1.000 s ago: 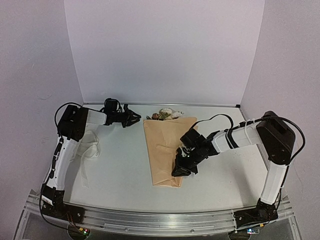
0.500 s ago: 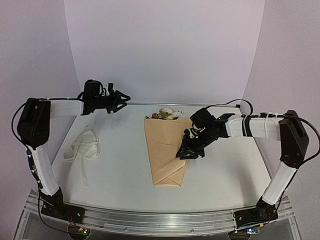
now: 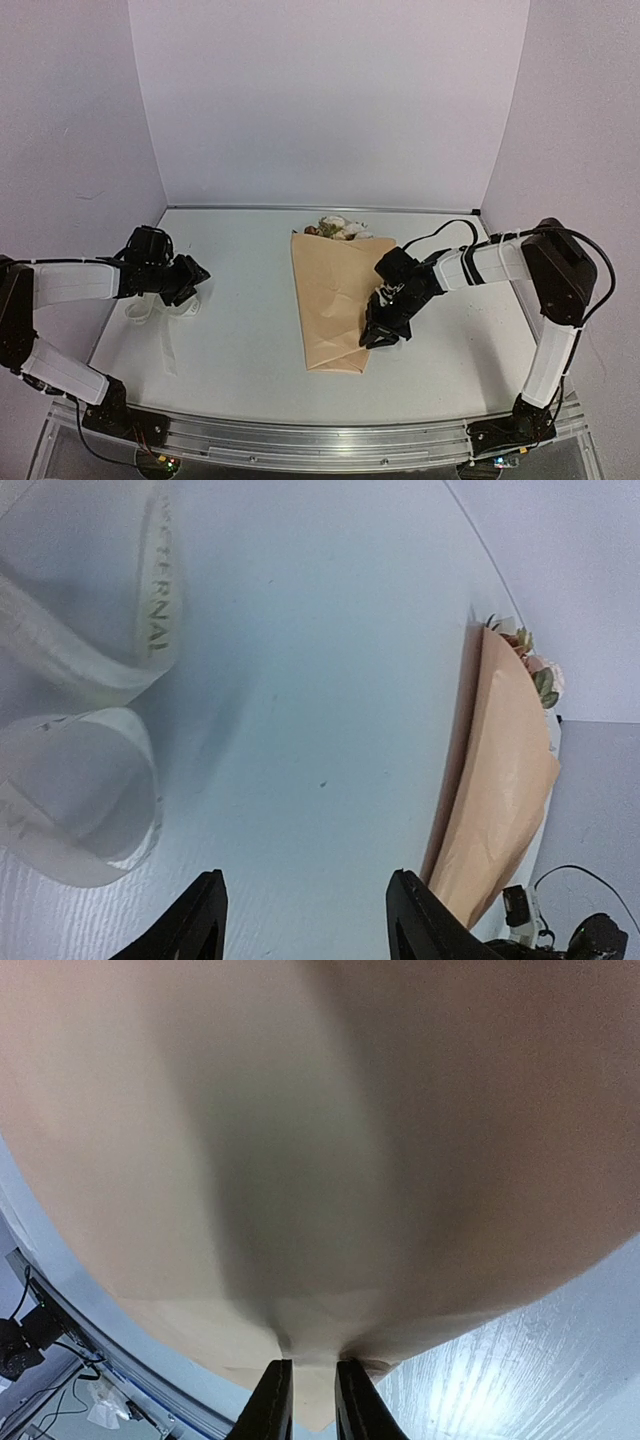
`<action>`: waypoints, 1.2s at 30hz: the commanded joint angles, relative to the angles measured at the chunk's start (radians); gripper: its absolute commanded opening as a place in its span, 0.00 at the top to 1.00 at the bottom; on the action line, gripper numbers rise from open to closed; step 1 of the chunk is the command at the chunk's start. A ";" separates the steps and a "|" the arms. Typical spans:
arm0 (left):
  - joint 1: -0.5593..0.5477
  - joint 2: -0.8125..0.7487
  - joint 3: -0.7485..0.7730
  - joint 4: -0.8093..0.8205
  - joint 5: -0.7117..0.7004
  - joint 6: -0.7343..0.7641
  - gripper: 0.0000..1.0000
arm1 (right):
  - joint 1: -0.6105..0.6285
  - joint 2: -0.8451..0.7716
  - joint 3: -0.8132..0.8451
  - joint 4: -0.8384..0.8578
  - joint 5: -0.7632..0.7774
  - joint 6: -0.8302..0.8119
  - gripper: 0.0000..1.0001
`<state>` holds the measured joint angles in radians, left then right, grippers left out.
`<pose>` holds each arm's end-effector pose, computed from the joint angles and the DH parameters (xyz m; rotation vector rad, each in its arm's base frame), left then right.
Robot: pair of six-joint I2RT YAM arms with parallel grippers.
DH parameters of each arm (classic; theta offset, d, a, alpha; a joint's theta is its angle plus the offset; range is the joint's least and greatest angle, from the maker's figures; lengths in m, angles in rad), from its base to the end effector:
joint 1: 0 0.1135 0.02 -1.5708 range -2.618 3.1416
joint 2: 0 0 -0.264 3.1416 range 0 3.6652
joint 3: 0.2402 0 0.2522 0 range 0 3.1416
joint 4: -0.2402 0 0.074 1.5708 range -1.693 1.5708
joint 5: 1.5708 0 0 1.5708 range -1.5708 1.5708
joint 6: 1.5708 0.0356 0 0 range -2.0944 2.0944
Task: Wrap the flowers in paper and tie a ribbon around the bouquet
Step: Press the fold line on the 2/3-folded wrapping paper, then adjust the folded bouquet at the center of the board.
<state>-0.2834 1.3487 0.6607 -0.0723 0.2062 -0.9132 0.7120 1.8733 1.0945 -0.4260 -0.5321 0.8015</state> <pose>0.2553 -0.0820 0.1868 -0.6587 2.3753 -0.8055 0.2551 0.2440 0.1384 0.0163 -2.8931 -0.9396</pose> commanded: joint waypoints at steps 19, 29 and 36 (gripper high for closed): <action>0.051 -0.115 -0.057 -0.199 -0.400 -0.024 0.44 | -0.041 0.038 0.122 -0.125 0.086 -0.122 0.84; 0.075 -0.116 -0.058 -0.198 -0.443 0.028 0.46 | 0.024 -0.103 0.175 -0.197 0.070 -0.156 0.76; 0.075 -0.111 -0.091 -0.204 -0.471 0.033 0.46 | 0.042 -0.134 0.185 -0.203 0.075 -0.151 0.74</action>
<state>-0.2104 1.2419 0.5735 -0.2645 -0.2153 -0.8998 0.7467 1.7673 1.2419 -0.6006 -0.4732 0.6617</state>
